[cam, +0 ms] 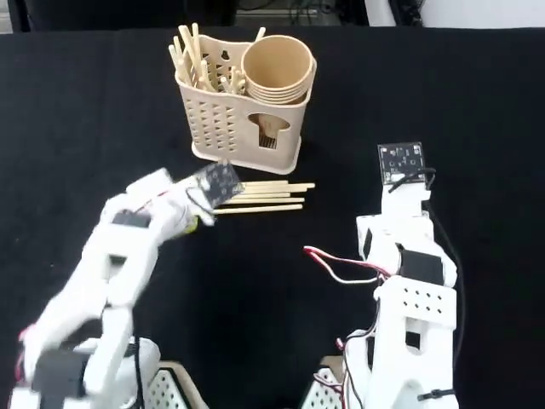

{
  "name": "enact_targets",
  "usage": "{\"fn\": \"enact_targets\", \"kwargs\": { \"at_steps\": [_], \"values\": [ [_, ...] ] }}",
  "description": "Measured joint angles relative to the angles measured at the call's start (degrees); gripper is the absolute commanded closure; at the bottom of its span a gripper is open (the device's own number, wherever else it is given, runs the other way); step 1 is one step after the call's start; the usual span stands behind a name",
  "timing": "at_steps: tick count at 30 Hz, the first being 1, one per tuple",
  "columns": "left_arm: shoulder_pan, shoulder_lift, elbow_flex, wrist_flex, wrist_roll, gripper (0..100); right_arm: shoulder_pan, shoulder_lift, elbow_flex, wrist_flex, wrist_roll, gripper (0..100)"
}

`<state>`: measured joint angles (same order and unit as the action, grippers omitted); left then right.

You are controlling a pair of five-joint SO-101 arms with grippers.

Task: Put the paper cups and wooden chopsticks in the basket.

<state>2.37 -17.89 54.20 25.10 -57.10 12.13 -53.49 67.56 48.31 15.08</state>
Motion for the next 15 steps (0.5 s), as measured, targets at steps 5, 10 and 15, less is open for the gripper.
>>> {"fn": "enact_targets", "kwargs": {
  "at_steps": [5, 10, 15],
  "values": [
    [1.6, 8.4, -3.9, -0.6, 0.0, 75, 0.0, 0.0, 0.0, 0.0, 0.0, 97.3],
    [2.5, 9.6, -5.5, -0.7, 0.0, 75, 0.0, 0.0, 0.0, 0.0, 0.0, 97.3],
    [2.5, 14.1, -9.0, -0.7, 0.0, 75, 0.0, 0.0, 0.0, 0.0, 0.0, 97.3]
  ]
}}
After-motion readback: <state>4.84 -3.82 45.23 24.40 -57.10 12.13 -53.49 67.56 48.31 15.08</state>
